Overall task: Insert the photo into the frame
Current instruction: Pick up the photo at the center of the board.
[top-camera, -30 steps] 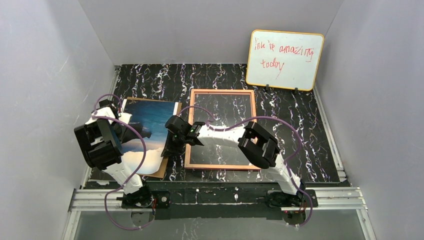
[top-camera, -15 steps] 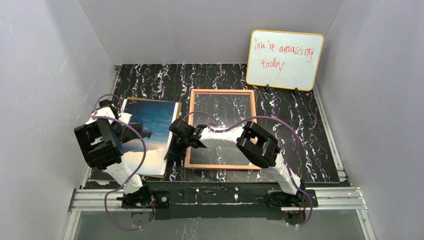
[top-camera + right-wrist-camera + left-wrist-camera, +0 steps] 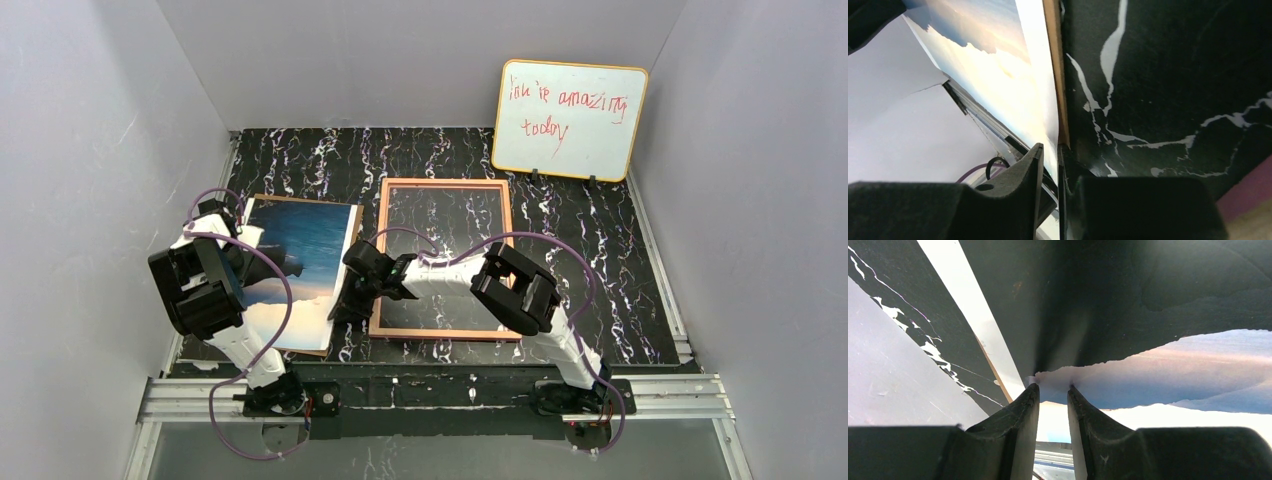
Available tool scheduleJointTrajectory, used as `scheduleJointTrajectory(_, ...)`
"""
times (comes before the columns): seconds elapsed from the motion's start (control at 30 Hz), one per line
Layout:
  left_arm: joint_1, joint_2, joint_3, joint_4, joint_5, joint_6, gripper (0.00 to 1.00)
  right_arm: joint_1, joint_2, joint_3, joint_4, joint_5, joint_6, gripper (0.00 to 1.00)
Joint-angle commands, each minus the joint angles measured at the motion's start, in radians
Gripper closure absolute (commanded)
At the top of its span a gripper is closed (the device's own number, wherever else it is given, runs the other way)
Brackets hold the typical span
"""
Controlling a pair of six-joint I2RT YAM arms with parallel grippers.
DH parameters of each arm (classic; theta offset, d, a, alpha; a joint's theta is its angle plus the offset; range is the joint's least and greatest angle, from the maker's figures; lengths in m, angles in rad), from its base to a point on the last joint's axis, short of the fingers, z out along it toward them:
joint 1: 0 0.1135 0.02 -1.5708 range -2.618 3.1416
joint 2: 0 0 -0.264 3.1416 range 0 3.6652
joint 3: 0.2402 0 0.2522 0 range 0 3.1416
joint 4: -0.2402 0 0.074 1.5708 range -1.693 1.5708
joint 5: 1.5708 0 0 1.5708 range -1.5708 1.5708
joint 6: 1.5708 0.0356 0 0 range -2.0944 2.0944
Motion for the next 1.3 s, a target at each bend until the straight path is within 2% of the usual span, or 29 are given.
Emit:
scheduleJointTrajectory(0.0,0.014,0.087,-0.071,0.002,0.053,0.002,0.74,-0.003,-0.033,-0.007,0.088,-0.009,0.019,0.77)
scheduleJointTrajectory(0.3,0.014,0.091,-0.069,0.002,0.053,0.003,0.74,-0.003,-0.028,0.000,0.081,-0.009,0.015,0.84)
scheduleJointTrajectory(0.43,0.013,0.090,-0.070,0.001,0.056,0.004,0.75,-0.003,-0.004,0.036,0.031,-0.015,0.011,0.76)
scheduleJointTrajectory(0.57,0.014,0.089,-0.068,-0.001,0.058,0.004,0.75,-0.002,0.011,0.044,0.031,-0.019,0.010,0.76)
scheduleJointTrajectory(0.77,0.013,0.084,-0.063,-0.007,0.057,0.005,0.75,-0.003,0.024,0.078,0.039,-0.001,-0.004,0.86)
scheduleJointTrajectory(0.9,0.013,0.087,-0.028,-0.046,0.069,0.001,0.74,-0.004,0.021,0.094,0.063,0.000,-0.028,0.98)
scheduleJointTrajectory(0.97,0.015,0.089,0.017,-0.083,0.079,-0.012,0.65,-0.003,0.009,0.106,0.063,0.012,-0.055,0.99)
scheduleJointTrajectory(1.1,0.017,0.067,0.166,-0.182,0.117,-0.037,0.24,-0.012,-0.042,0.125,0.024,0.058,-0.149,0.99)
scheduleJointTrajectory(1.17,0.018,0.058,0.259,-0.241,0.143,-0.051,0.17,-0.023,-0.077,0.143,-0.034,0.090,-0.221,0.99)
scheduleJointTrajectory(1.2,0.018,0.055,0.305,-0.271,0.160,-0.058,0.08,-0.030,-0.097,0.151,-0.069,0.110,-0.261,0.99)
scheduleJointTrajectory(1.23,0.019,0.053,0.352,-0.299,0.175,-0.068,0.03,-0.038,-0.120,0.158,-0.107,0.131,-0.320,0.99)
scheduleJointTrajectory(1.27,0.018,0.054,0.391,-0.319,0.182,-0.080,0.02,-0.048,-0.144,0.165,-0.144,0.151,-0.362,0.99)
